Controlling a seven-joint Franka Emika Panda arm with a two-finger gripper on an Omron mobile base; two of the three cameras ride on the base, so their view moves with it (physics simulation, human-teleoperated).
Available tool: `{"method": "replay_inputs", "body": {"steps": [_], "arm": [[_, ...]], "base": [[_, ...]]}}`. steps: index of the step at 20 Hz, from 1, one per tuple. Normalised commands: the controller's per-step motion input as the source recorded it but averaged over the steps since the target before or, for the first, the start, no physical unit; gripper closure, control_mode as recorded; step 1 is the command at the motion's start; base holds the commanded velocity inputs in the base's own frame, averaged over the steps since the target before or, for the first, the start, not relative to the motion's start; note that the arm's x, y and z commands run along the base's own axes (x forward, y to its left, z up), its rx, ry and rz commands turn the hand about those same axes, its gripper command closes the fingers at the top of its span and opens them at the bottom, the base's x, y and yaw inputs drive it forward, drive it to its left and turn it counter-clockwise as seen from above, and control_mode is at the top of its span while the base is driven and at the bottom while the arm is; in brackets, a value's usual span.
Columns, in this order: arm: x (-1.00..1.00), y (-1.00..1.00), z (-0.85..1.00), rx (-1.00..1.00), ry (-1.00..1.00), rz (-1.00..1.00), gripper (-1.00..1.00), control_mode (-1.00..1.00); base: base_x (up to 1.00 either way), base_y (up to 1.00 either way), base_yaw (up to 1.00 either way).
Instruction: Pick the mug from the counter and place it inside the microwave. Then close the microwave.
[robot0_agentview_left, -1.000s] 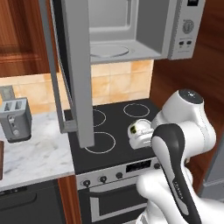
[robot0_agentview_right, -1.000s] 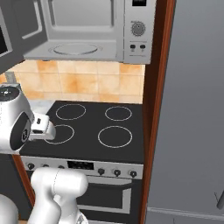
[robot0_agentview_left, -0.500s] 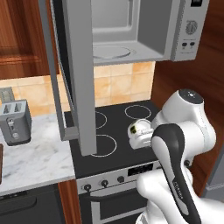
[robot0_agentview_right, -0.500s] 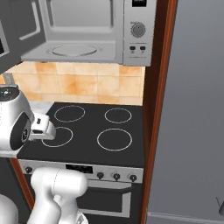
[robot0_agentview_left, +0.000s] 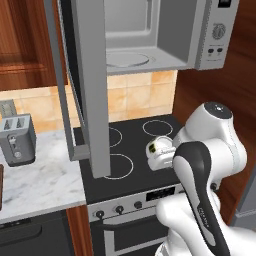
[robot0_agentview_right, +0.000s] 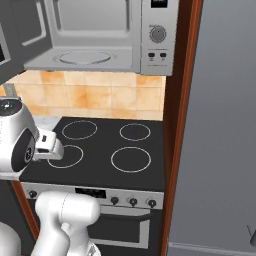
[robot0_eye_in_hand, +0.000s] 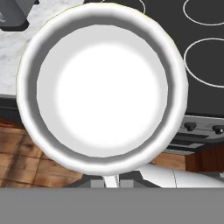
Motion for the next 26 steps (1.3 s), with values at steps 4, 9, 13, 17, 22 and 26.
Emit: {"method": "replay_inputs", "body": {"steps": [4,9,13,17,22,26], "arm": [[0.00,0.00,0.00,0.00,0.00,0.00,1.00,1.00],[0.00,0.00,0.00,0.00,0.00,0.00,1.00,-1.00],[0.00,0.00,0.00,0.00,0.00,0.00,1.00,-1.00],[0.00,-0.08,0.00,0.00,0.00,0.00,1.00,-1.00],[0.00,-0.05,0.11,-0.02,0.02,0.00,1.00,-1.00],[-0.13,0.00,0.51,-0.01,0.00,0.00,1.00,-1.00]], "base": [[0.00,0.00,0.00],[0.00,0.00,0.00],[0.00,0.00,0.00],[0.00,0.00,0.00],[0.00,0.00,0.00],[0.00,0.00,0.00]]}}
